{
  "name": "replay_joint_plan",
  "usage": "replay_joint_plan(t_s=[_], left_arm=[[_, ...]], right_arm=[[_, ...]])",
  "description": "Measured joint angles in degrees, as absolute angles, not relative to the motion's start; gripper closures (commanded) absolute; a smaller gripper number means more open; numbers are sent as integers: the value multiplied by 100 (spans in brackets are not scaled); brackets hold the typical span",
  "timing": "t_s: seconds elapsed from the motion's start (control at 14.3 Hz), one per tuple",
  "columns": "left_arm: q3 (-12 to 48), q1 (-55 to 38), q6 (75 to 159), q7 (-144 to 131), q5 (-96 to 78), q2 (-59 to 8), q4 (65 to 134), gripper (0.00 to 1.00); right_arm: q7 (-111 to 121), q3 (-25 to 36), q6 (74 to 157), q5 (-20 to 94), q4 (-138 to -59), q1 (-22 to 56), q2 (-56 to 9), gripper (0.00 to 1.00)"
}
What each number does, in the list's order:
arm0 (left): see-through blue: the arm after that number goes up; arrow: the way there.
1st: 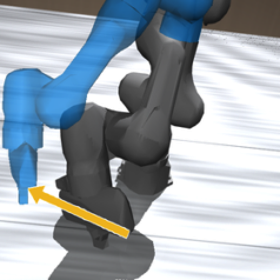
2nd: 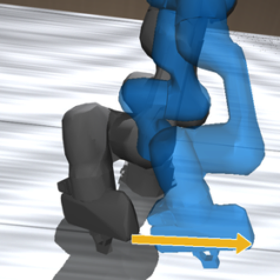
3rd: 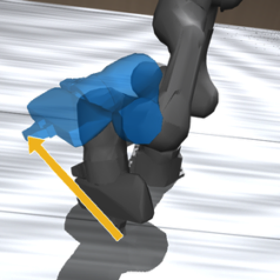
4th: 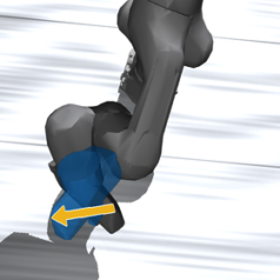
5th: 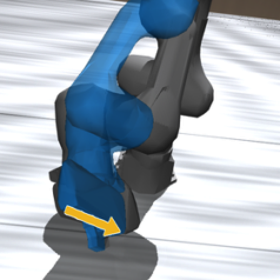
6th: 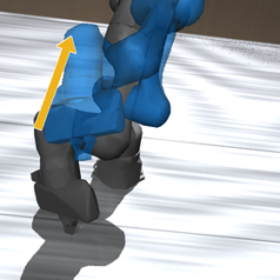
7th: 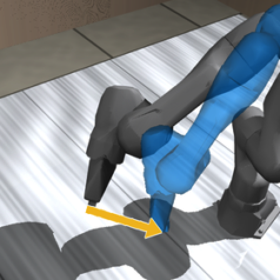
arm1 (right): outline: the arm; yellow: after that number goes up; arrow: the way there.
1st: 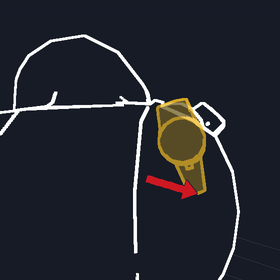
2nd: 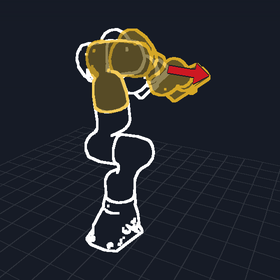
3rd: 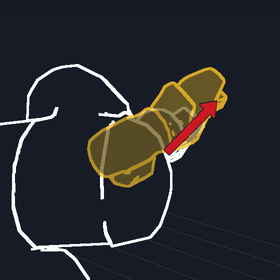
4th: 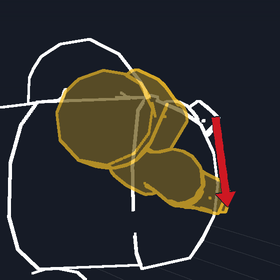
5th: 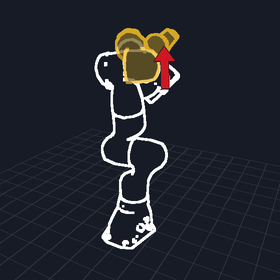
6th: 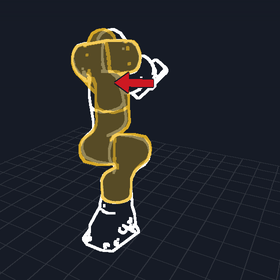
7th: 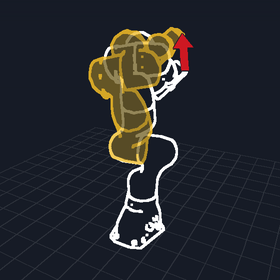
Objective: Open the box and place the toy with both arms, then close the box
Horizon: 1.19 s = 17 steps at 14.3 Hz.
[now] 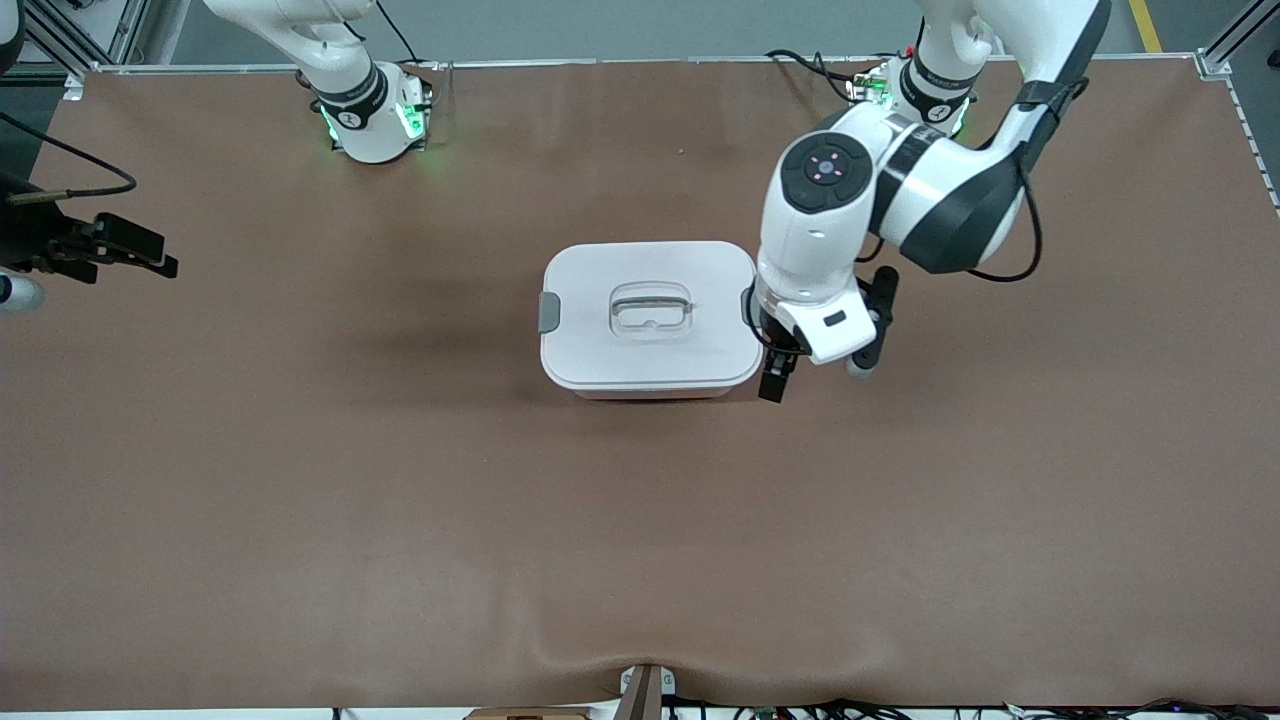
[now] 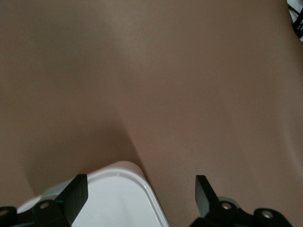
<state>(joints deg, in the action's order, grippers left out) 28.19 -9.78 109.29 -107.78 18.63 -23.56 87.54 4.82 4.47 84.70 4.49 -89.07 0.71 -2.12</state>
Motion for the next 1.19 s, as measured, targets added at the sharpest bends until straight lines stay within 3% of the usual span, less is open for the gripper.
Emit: replay_joint_plan(t_s=[1.19], left_arm=[[2806,500,10332,-6151,1853,-2074,8695,0]], right_arm=[[482,454,8481,248,-8880,69,-213,0]])
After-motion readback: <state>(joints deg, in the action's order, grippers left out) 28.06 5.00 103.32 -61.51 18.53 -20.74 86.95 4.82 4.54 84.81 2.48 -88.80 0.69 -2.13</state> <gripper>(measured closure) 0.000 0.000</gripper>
